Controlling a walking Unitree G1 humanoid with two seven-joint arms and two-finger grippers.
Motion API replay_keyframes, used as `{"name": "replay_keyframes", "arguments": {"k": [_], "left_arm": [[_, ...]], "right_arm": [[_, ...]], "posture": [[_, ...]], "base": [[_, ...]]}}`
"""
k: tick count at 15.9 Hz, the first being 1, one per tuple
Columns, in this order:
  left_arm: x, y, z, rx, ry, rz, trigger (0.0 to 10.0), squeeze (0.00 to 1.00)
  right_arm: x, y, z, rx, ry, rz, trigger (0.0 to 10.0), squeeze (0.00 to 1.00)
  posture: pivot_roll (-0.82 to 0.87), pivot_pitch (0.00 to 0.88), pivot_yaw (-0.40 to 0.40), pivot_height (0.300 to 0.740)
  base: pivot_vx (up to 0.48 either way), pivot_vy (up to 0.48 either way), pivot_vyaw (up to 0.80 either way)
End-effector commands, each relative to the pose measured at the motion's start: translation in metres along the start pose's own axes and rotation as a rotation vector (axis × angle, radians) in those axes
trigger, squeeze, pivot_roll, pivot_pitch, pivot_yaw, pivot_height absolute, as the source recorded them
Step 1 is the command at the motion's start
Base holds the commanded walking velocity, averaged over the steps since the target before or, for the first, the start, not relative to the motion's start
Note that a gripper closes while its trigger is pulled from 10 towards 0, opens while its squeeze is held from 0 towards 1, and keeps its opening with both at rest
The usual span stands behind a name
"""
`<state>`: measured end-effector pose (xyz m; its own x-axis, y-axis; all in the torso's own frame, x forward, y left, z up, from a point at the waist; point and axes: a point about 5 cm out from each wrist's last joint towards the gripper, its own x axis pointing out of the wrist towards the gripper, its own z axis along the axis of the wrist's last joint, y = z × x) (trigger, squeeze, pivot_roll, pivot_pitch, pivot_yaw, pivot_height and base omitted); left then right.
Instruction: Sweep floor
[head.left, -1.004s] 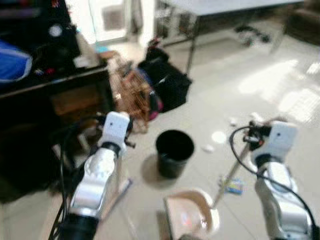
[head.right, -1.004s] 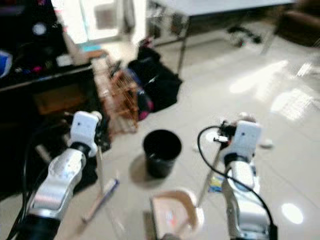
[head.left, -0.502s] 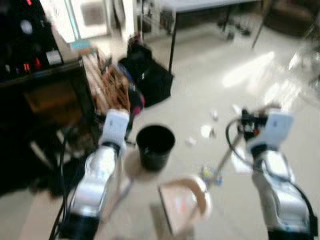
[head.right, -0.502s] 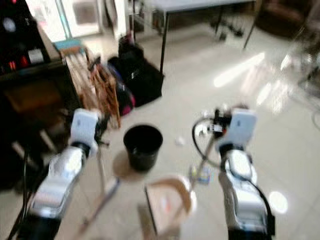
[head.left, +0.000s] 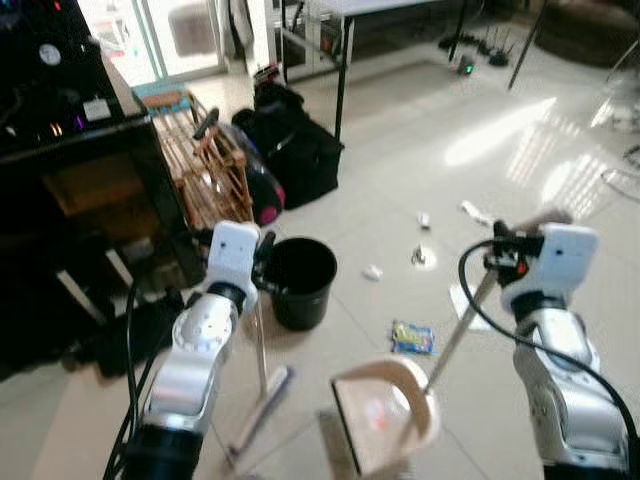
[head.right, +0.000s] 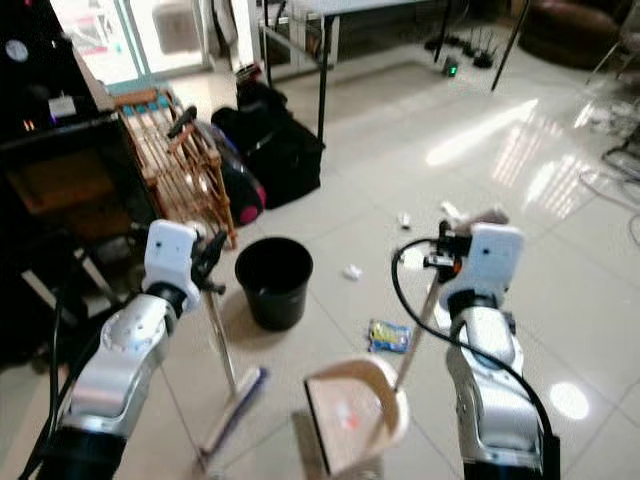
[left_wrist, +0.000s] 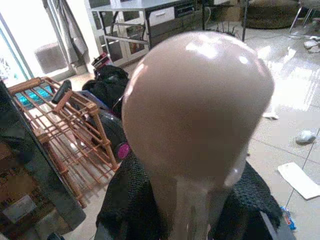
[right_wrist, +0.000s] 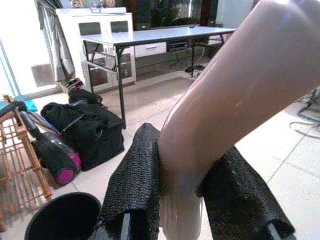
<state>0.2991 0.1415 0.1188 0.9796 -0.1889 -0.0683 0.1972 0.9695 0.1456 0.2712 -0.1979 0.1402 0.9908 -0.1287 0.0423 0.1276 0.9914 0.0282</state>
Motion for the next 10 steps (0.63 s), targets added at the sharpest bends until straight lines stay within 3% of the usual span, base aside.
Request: {"name": "replay_keyframes", "arguments": {"k": [1,10], "left_arm": [[0.0002,0.0112,0.0067,0.034,-0.021,0.039,10.0,0.0],[0.003,0.0102,0.0118,0.065,-0.05,0.017,10.0,0.0]], "right_arm": [[0.0003,0.0063,0.0084,0.019,-0.039,0.017,10.0,0.0],[0.0044,0.001,0.0087,-0.002,-0.072,-0.047,10.0,0.0]], "posture": [[-0.04,0.068,-0.027,0.74],[-0.03,0.058,-0.021,0.74]], "base": [[0.0,0.0,0.0],[0.0,0.0,0.0]]}}
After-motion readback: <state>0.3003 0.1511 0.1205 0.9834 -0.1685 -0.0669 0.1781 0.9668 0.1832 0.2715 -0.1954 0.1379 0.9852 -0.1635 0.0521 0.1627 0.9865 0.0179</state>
